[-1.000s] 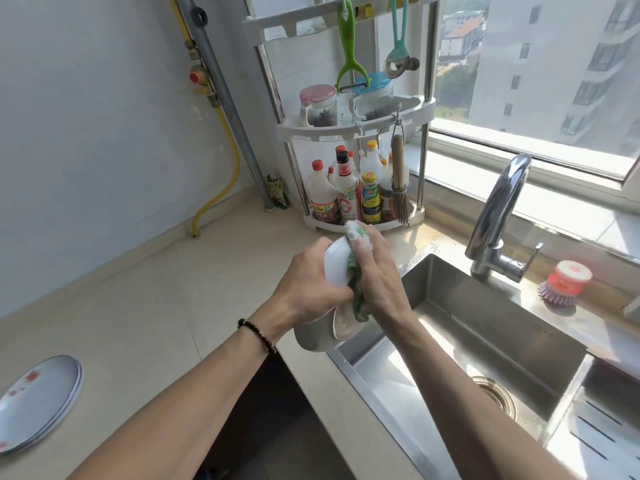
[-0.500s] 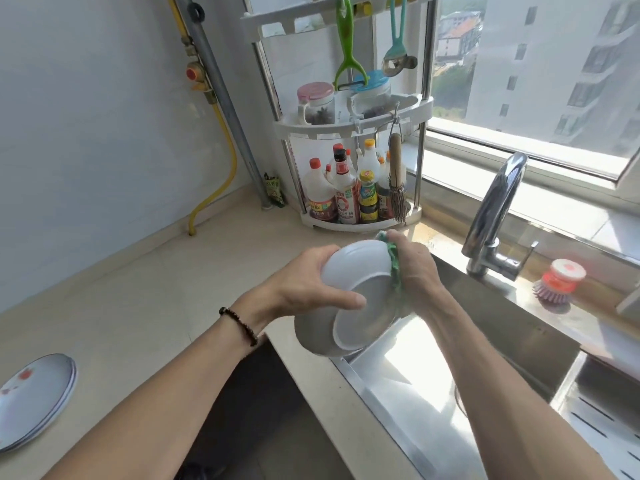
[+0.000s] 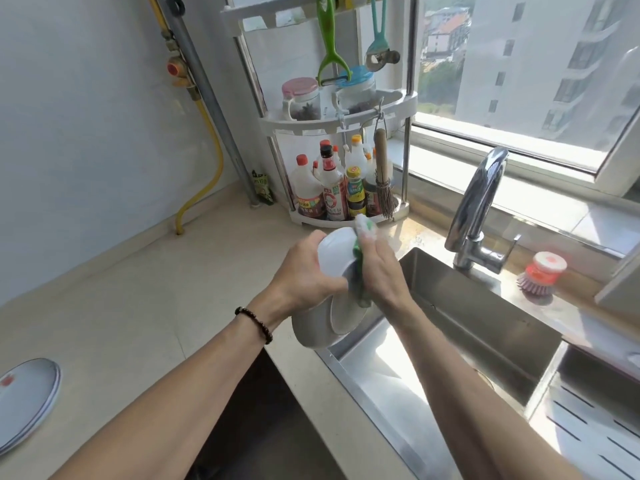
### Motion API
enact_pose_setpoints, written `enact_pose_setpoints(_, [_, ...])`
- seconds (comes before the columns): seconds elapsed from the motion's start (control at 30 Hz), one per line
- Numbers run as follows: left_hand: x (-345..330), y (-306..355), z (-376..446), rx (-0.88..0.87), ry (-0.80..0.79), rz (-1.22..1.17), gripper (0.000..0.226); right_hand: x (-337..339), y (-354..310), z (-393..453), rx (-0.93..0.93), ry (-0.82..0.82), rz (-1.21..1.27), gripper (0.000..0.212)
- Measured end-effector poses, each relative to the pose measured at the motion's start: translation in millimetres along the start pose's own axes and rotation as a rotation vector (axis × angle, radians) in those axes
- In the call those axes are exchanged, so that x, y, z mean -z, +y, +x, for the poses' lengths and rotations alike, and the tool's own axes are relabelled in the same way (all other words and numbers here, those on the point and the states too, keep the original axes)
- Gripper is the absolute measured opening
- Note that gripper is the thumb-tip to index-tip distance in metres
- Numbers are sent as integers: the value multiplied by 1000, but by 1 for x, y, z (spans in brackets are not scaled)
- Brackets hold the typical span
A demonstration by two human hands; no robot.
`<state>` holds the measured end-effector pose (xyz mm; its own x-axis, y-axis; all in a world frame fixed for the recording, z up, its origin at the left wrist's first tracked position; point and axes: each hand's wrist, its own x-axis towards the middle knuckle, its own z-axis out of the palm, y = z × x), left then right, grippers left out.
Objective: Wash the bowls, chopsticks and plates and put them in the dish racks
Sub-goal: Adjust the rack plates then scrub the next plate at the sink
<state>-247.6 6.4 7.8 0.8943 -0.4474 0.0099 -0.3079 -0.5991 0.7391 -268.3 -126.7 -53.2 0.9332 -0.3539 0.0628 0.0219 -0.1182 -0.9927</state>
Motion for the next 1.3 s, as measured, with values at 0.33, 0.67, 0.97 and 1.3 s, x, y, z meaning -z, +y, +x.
enact_pose_setpoints(0.33, [-1,8,-5,-50,-3,141,44,-7,10,-10,-58,22,174,38])
enact_pose_setpoints(0.67, [7,2,-34,-182,16,-71,49,15,30,7,-397,100,588,39])
enact_pose_setpoints(0.97, [17,6,-11,6,-328,-8,42,13,-12,-4,9,-203,50,34])
enact_pose_setpoints(1.3, [2,-6,-16,30,-51,-35,46,-2,12,-17,-65,-35,94,48])
